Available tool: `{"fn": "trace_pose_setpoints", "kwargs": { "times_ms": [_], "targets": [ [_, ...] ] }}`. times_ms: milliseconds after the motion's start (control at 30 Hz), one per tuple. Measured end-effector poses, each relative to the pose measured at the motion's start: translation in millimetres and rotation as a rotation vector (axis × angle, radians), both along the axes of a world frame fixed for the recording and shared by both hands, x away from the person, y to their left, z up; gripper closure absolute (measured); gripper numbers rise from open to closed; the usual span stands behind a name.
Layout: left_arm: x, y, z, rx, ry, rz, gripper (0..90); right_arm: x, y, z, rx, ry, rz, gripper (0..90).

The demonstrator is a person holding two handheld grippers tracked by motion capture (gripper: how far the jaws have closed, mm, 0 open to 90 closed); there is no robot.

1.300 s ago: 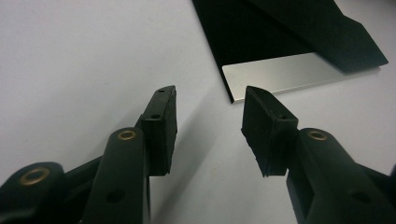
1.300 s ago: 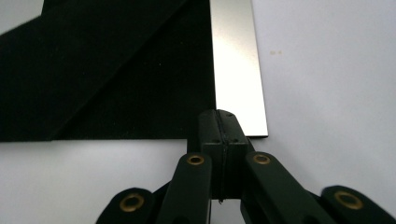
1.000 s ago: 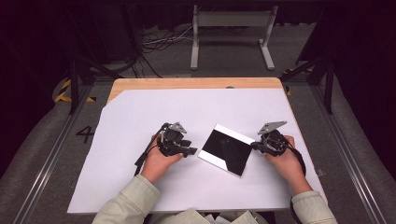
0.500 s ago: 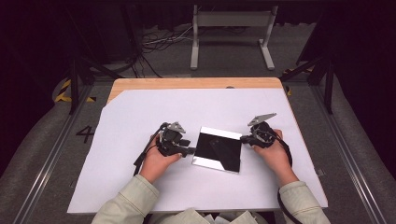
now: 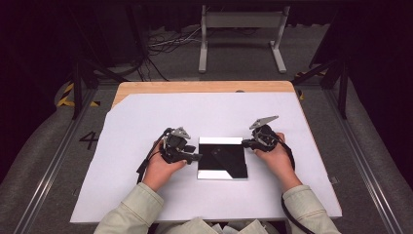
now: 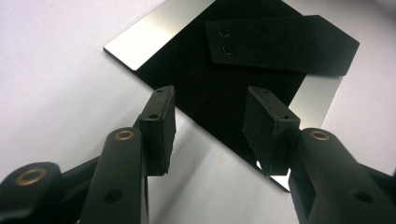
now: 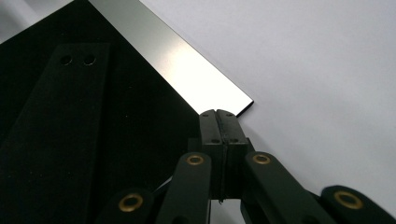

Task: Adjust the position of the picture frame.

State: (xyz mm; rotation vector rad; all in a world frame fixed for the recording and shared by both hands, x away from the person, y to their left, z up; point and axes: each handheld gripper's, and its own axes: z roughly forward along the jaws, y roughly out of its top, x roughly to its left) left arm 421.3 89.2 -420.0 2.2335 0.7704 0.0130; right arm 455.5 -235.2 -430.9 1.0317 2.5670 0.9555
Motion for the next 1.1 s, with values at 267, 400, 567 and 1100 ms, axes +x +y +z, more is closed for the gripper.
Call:
{"fn": "trace_pose_setpoints", "kwargs": {
  "times_ms": [267,400,567,1100],
  "targets": [
    [-1.5,3.4,0.7,-0.004,-0.003,-0.002,54.7,-4.6,1.6,1.4,0.0,-0.035,-0.023,90.0],
    [-4.8,10.5,1.3,-0.016,0.0,0.015,54.6,-13.8,-2.8,13.5,0.029,-0.058,-0.021,90.0],
    [-10.3,16.8,1.9,-0.023,-0.001,0.032,54.6,-26.4,-7.1,25.6,0.048,-0.069,-0.006,90.0],
    [-48.5,29.1,9.6,-0.011,-0.071,0.092,52.8,-76.7,-12.5,48.5,0.074,-0.111,0.04,82.7]
  ]
}}
